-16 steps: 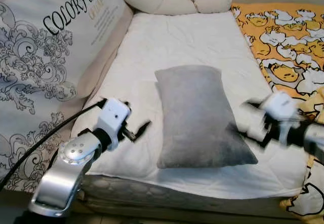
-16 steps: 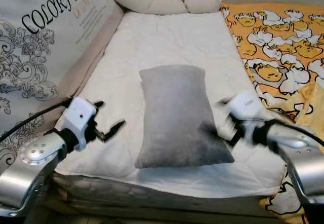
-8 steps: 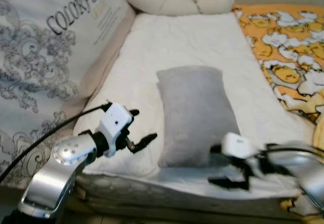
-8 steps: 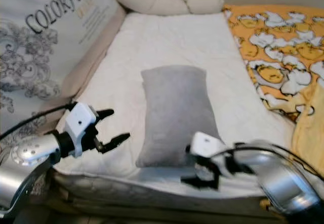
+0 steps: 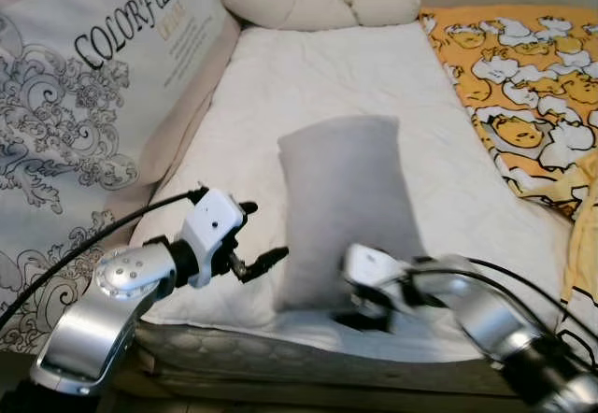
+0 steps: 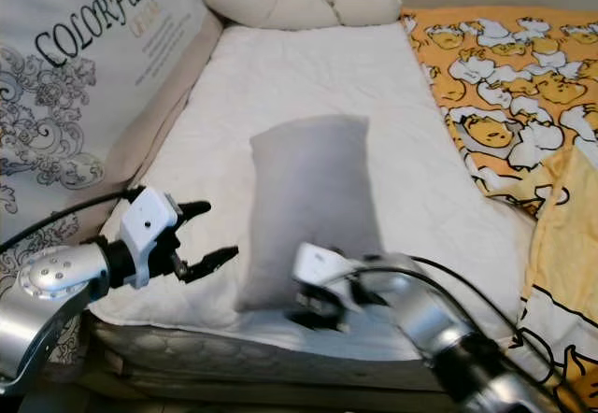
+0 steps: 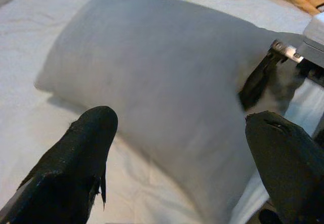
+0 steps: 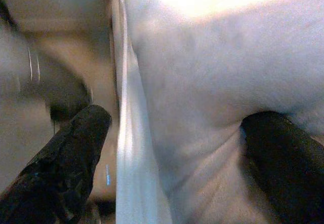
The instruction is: Clean up the room
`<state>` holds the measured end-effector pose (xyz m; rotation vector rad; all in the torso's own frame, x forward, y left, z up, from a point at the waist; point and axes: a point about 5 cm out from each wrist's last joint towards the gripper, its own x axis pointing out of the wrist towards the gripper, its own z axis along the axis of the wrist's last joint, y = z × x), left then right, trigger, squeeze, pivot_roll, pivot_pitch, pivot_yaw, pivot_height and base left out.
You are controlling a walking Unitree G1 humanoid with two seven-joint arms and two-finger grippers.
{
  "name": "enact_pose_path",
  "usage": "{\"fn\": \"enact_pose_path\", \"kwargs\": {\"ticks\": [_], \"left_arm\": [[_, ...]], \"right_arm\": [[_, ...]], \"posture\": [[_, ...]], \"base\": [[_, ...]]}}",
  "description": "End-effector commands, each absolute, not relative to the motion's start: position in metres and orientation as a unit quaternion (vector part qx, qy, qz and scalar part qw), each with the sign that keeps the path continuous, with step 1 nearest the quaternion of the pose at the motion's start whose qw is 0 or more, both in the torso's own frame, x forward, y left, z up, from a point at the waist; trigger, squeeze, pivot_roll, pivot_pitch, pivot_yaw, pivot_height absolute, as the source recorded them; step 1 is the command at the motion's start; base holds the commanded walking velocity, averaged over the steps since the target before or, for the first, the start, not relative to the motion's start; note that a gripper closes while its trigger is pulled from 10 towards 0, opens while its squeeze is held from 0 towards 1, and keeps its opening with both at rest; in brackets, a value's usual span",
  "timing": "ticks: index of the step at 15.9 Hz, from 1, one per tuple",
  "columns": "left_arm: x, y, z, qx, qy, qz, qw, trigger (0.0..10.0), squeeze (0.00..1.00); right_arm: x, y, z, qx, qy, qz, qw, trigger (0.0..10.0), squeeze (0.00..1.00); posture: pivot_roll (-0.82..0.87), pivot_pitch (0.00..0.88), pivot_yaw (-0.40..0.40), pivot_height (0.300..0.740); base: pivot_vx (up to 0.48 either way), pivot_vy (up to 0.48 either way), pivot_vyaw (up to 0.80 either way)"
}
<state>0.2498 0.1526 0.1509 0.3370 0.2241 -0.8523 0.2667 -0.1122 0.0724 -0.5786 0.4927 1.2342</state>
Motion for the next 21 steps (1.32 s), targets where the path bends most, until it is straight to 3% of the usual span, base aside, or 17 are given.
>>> {"fn": "enact_pose_path", "kwargs": {"ticks": [1,5,8,10,11,12,13,14,15,16,18,21], "left_arm": [[0.254,0.160,0.156,0.171,0.100,-0.395,0.897,10.0,0.00],[0.259,0.163,0.160,0.175,0.093,-0.390,0.899,10.0,0.00],[0.260,0.162,0.161,0.177,0.090,-0.393,0.898,10.0,0.00],[0.262,0.161,0.161,0.172,0.088,-0.390,0.900,10.0,0.00],[0.266,0.160,0.160,0.163,0.089,-0.383,0.905,10.0,0.00],[0.281,0.156,0.157,0.092,0.096,-0.350,0.927,10.0,0.00],[0.287,0.153,0.157,0.069,0.094,-0.344,0.932,10.0,1.00],[0.296,0.146,0.155,0.050,0.088,-0.342,0.934,10.0,1.00],[0.308,0.137,0.151,0.035,0.084,-0.340,0.936,10.0,1.00],[0.315,0.133,0.148,0.020,0.088,-0.334,0.938,10.0,1.00],[0.336,0.128,0.137,-0.031,0.105,-0.309,0.945,10.0,1.00],[0.354,0.121,0.110,-0.211,0.142,-0.259,0.932,10.0,1.00]], "right_arm": [[0.280,-0.099,0.098,-0.236,0.160,0.562,0.776,10.0,0.00],[0.293,-0.091,0.134,-0.197,0.093,0.556,0.802,10.0,0.00],[0.285,-0.104,0.138,-0.212,0.099,0.561,0.794,10.0,0.00],[0.277,-0.108,0.152,-0.169,0.077,0.559,0.808,10.0,0.00],[0.279,-0.113,0.159,-0.156,0.065,0.532,0.830,10.0,0.00],[0.295,-0.136,0.165,-0.145,0.060,0.429,0.889,10.0,0.00],[0.301,-0.144,0.163,-0.133,0.060,0.392,0.908,10.0,0.00],[0.311,-0.160,0.158,-0.112,0.066,0.322,0.938,10.0,0.00],[0.319,-0.179,0.148,-0.075,0.087,0.250,0.961,10.0,0.73],[0.322,-0.187,0.142,-0.047,0.093,0.218,0.970,10.0,1.00],[0.331,-0.205,0.121,0.029,0.121,0.156,0.980,10.0,1.00],[0.342,-0.223,0.105,0.127,0.147,0.110,0.975,10.0,1.00]], "posture": [[0.09,0.000,0.070,0.740],[0.08,0.000,0.077,0.740],[0.08,0.000,0.079,0.740],[0.07,0.000,0.080,0.740],[0.06,0.000,0.075,0.740],[0.05,0.000,0.078,0.740],[0.04,0.000,0.080,0.740],[0.02,0.000,0.088,0.740],[0.01,0.000,0.089,0.740],[0.00,0.000,0.097,0.740],[-0.03,0.018,0.117,0.740],[-0.06,0.085,0.101,0.740]], "base": [[0.000,0.000,0.00],[0.000,0.000,0.00],[0.000,0.000,0.00],[0.000,0.000,0.00],[0.000,0.000,0.00],[0.000,0.000,0.00],[0.000,0.000,0.00],[0.000,0.000,0.00],[0.000,0.000,0.00],[0.000,0.000,0.00],[0.000,0.000,0.00],[0.000,0.000,0.00]]}}
